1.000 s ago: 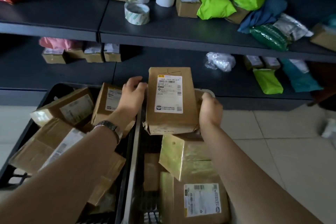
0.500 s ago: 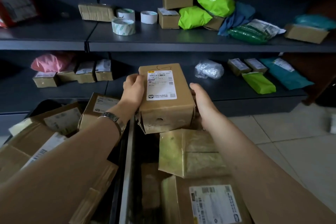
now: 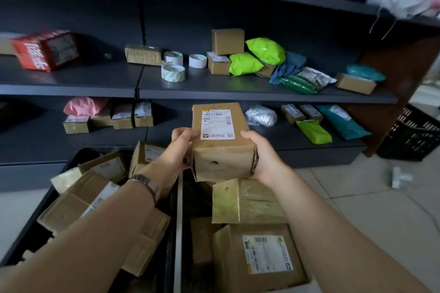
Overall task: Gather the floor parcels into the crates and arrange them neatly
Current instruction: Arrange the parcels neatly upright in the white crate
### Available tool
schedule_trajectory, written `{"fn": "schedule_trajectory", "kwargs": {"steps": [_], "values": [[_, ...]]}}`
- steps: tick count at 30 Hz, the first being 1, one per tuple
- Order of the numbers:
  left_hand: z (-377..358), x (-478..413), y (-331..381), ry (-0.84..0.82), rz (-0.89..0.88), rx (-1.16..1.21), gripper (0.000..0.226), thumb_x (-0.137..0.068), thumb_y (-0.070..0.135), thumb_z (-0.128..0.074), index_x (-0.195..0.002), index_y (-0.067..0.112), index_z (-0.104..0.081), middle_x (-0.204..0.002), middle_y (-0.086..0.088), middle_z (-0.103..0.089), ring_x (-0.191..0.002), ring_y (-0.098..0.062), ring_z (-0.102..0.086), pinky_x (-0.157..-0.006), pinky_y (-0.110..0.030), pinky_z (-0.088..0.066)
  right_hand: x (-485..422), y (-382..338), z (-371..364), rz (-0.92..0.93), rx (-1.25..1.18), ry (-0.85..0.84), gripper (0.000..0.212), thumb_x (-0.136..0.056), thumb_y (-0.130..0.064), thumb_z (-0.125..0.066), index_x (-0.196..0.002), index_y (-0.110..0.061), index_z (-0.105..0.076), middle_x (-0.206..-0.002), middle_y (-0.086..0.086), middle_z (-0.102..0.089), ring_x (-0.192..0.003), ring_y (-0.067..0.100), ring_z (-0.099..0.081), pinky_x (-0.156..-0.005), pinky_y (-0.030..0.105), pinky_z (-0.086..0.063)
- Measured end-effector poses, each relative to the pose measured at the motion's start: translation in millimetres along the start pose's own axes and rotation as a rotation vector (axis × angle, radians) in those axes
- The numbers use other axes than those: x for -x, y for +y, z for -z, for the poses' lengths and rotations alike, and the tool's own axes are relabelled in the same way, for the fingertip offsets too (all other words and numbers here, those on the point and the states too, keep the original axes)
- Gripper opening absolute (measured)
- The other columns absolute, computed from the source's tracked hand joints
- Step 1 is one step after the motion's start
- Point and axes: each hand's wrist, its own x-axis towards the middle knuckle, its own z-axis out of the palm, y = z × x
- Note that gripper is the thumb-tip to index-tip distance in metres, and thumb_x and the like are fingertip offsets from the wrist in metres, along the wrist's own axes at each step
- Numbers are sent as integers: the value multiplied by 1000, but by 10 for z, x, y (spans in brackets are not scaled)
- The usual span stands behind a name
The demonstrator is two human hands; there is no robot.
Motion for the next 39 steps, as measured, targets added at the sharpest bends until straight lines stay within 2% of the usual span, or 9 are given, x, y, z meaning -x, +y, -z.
{"fn": "schedule_trajectory", "kwargs": {"steps": [5, 10, 13, 15, 19, 24, 33, 37, 39], "values": [[293, 448, 303, -29, -77, -101, 23, -92, 49, -52, -110, 34, -51, -129, 5, -52, -116, -22, -53, -95, -53, -48, 576, -64, -21, 16, -100, -57, 38, -84, -43, -62, -114, -20, -70, -110, 9, -74, -96, 29, -67, -88, 44, -50], [284, 746, 252, -155, 65, -226, 89, -64, 80, -63, -141, 56, -24, -148, 2, -37, -124, -30, -50, -96, -50, -47, 844, 151, -81, -16, -113, 6, 72, -56, -48, -79, -122, -22, -66, -114, 11, -73, -107, 35, -67, -92, 59, -49], [240, 681, 167, -143, 135, -179, 107, -45, 82, -73, -137, 66, -20, -150, 5, -38, -123, -25, -54, -101, -50, -45, 952, 164, -95, -15, -28, -46, 45, -74, -43, -73, -112, -21, -68, -104, 10, -75, -103, 32, -68, -96, 56, -50], [267, 628, 92, -87, 168, -114, 107, -47, 78, -74, -141, 57, -27, -138, -1, -54, -112, -28, -63, -96, -51, -49, 941, 179, -116, -12, 43, -60, 34, -78, -42, -70, -105, -22, -66, -101, 9, -73, -100, 31, -66, -98, 56, -49], [315, 580, -66, 30, 185, -116, 72, -83, 55, -60, -146, 33, -32, -123, -9, -61, -101, -30, -64, -72, -37, -55, 687, 320, -283, -43, 239, -77, 68, -56, -54, -66, -116, -22, -65, -122, 13, -67, -116, 34, -60, -105, 54, -43], [386, 432, -217, 53, 154, -149, 67, -92, 31, -57, -149, 37, -21, -108, -1, -56, -97, -27, -61, -71, -35, -52, 317, 544, -337, -95, 284, -83, 80, -48, -63, -66, -120, -30, -60, -132, 5, -58, -122, 29, -54, -106, 54, -41], [376, 467, -317, 26, 137, -300, 88, -77, 12, -62, -147, 43, -19, -137, -5, -44, -112, -31, -54, -85, -42, -53, 344, 661, -332, -124, 255, -67, 73, -59, -32, -69, -126, -20, -42, -120, 10, -61, -108, 28, -61, -91, 55, -53], [505, 533, -467, 67, 159, -520, 92, -68, 17, -65, -143, 47, -22, -141, -7, -27, -116, -30, -45, -85, -40, -53, 513, 921, -352, -204, 360, -179, 67, -70, -12, -65, -129, -17, -33, -129, 8, -53, -115, 28, -53, -89, 53, -54], [615, 518, -553, 65, 235, -645, 91, -72, 47, -75, -145, 49, -20, -153, -7, -10, -124, -35, -44, -89, -44, -54, 558, 1101, -362, -294, 426, -266, 65, -82, -14, -63, -136, -20, -26, -135, 10, -49, -117, 30, -53, -85, 46, -55]]}}
